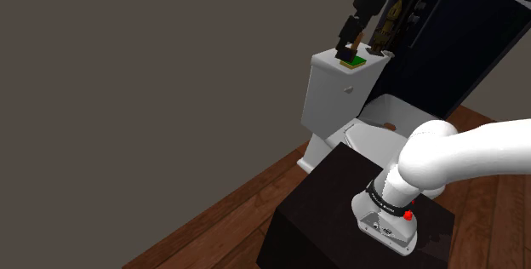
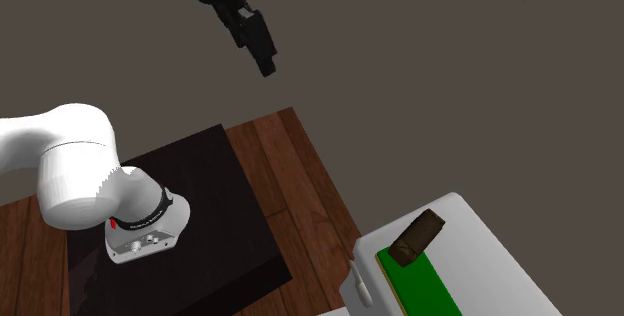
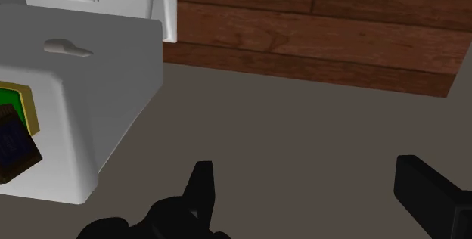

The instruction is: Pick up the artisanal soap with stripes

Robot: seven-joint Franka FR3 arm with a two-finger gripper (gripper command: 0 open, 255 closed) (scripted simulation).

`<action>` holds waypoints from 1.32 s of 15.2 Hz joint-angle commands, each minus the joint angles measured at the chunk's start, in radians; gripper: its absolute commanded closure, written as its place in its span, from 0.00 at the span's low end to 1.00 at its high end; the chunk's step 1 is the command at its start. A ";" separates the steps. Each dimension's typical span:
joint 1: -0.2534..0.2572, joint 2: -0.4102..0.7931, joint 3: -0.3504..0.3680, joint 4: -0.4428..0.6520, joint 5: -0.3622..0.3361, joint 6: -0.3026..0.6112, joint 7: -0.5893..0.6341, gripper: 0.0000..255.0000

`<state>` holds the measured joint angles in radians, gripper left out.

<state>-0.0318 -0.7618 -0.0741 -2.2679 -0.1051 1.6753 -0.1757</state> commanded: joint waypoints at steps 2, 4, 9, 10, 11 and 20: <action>-0.012 0.056 -0.068 0.021 -0.030 0.023 -0.080 0.00; -0.019 0.096 -0.112 0.039 -0.047 0.038 -0.131 0.00; -0.030 0.215 -0.222 0.103 -0.074 0.075 -0.261 0.00; -0.031 0.242 -0.243 0.120 -0.077 0.083 -0.288 0.00; -0.032 0.270 -0.265 0.138 -0.078 0.089 -0.314 0.00; -0.041 0.576 -0.453 0.353 -0.016 0.134 -0.577 0.00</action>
<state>-0.0698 -0.2226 -0.5061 -1.9484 -0.1331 1.8122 -0.7161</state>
